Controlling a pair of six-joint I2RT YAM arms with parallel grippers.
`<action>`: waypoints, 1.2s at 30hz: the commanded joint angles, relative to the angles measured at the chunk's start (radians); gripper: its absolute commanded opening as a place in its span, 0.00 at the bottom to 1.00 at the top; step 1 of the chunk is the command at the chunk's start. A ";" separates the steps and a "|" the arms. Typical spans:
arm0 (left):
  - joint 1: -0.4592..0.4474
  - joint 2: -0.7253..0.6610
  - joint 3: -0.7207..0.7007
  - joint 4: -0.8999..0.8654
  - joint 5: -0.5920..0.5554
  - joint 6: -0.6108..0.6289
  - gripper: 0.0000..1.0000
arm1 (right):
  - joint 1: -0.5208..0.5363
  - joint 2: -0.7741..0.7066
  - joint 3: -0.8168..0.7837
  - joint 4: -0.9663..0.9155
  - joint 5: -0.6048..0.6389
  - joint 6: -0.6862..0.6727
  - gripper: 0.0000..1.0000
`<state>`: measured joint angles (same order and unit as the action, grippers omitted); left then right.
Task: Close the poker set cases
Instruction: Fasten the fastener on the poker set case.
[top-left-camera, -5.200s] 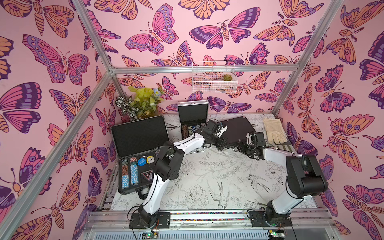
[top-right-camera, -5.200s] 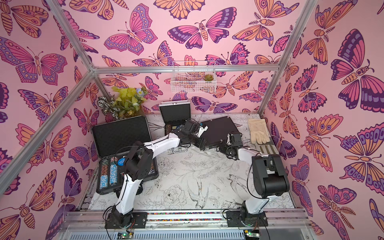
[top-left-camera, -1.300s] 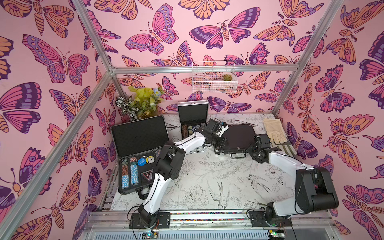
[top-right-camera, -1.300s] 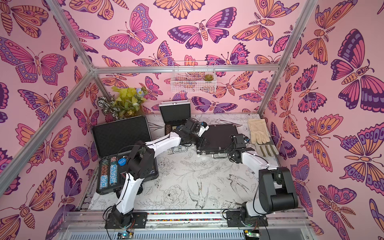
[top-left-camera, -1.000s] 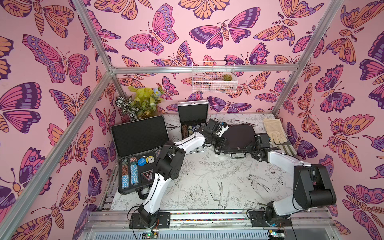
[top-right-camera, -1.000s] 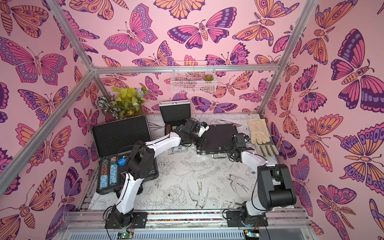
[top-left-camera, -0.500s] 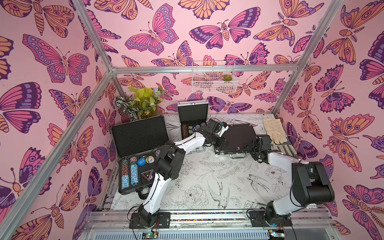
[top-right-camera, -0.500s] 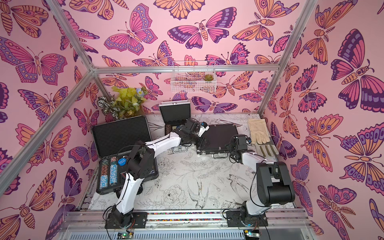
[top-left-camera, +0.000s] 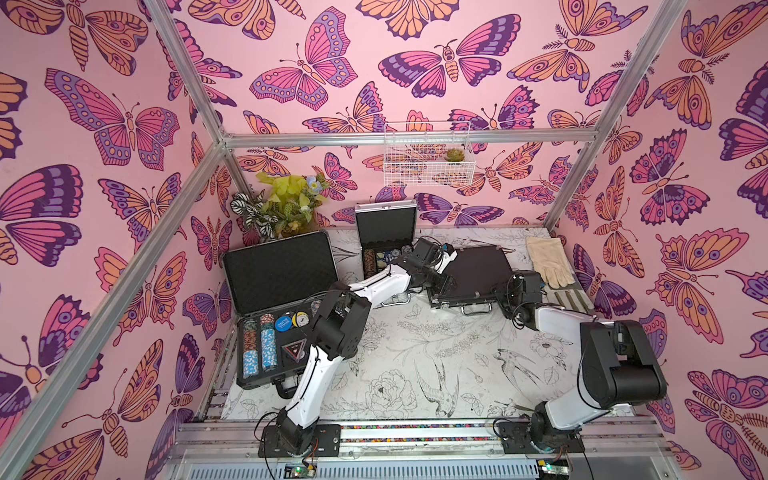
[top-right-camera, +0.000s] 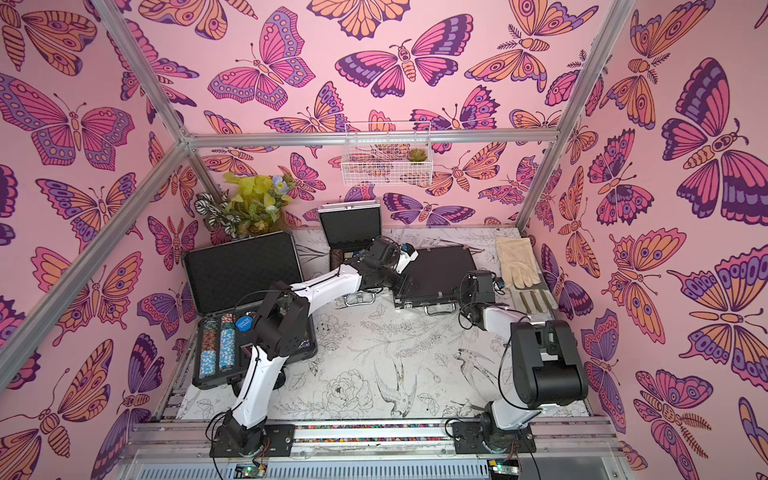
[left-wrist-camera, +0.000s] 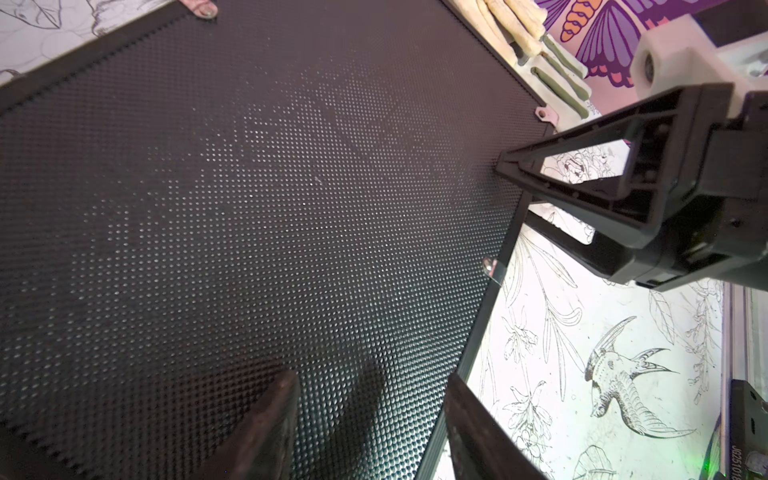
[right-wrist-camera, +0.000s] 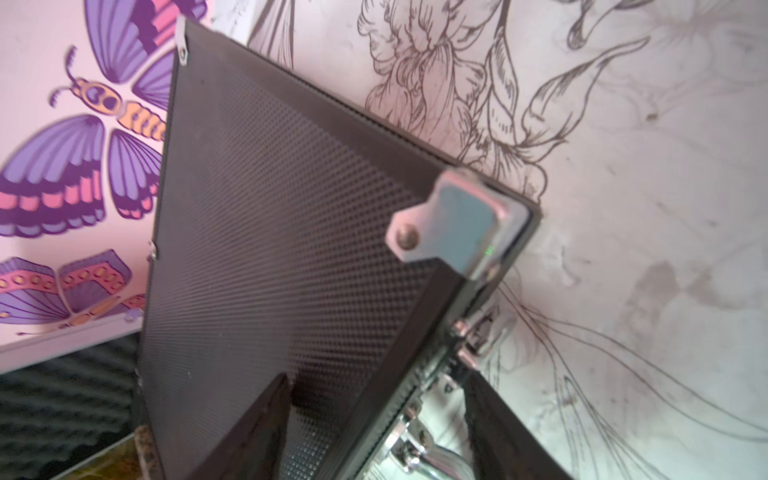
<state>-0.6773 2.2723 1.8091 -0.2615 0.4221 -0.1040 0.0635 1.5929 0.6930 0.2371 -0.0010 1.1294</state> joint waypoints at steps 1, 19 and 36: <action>0.012 0.051 -0.057 -0.151 -0.032 0.004 0.59 | -0.005 0.090 -0.076 0.038 -0.010 0.050 0.60; 0.011 0.054 -0.051 -0.151 -0.029 -0.002 0.59 | -0.052 -0.071 -0.004 -0.220 -0.013 -0.181 0.61; 0.013 0.053 -0.050 -0.151 -0.031 0.002 0.59 | -0.141 -0.051 -0.005 -0.012 -0.136 -0.198 1.00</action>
<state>-0.6735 2.2723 1.8050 -0.2546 0.4225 -0.0937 -0.0605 1.5391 0.6659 0.1989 -0.1051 0.9550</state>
